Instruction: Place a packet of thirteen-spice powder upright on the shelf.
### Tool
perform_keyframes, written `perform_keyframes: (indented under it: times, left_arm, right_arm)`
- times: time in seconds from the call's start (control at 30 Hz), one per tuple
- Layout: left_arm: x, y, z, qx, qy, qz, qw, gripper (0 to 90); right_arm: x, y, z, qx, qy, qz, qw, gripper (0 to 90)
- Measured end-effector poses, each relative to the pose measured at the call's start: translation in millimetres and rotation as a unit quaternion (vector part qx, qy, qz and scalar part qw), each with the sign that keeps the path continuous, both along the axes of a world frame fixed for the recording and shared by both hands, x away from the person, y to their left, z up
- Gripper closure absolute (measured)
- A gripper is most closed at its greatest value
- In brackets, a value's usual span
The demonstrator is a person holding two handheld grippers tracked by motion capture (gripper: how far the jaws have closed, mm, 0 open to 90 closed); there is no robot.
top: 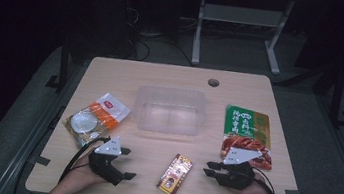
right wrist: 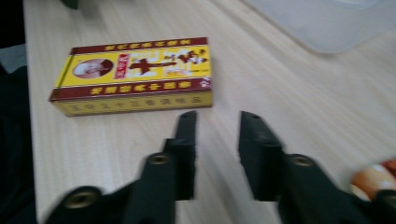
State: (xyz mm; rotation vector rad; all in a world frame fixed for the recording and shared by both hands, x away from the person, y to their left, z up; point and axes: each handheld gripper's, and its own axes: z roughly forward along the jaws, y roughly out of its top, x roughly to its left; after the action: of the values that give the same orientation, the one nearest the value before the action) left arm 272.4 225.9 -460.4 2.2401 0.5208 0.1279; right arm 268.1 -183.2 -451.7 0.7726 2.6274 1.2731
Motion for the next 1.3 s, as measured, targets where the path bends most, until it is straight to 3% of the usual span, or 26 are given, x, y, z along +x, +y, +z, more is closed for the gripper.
perform_keyframes:
  times: [0.17,0.43,0.67,0.9,1.07,1.3]
  left_arm:
    - [-0.9,-1.7,0.9,-0.001,0.005,-0.006,1.0,13.8]
    - [-1.8,-3.5,3.2,-0.002,0.003,-0.012,0.9999,13.8]
    - [-0.9,-1.9,4.3,-0.009,0.003,-0.01,0.9999,13.8]
    - [-3.2,-1.1,5.0,-0.008,0.004,-0.009,0.9999,13.8]
    - [-2.4,-0.2,6.5,-0.012,0.003,-0.005,0.9999,13.8]
    - [-3.3,1.2,7.7,-0.014,0.001,-0.006,0.9999,13.8]
  right_arm:
    - [0.8,14.7,0.7,0.005,0.008,0.027,0.9996,89.4]
    - [9.1,34.2,-0.8,-0.009,0.008,0.049,0.9987,89.7]
    - [15.2,43.3,-4.9,-0.024,0.018,0.049,0.9984,89.7]
    - [26.0,57.3,-4.0,-0.03,0.01,0.059,0.9977,89.7]
    - [34.0,71.9,-3.6,-0.032,0.01,0.065,0.9973,89.7]
    - [50.6,104.4,-3.7,-0.041,-0.008,0.085,0.9955,89.8]
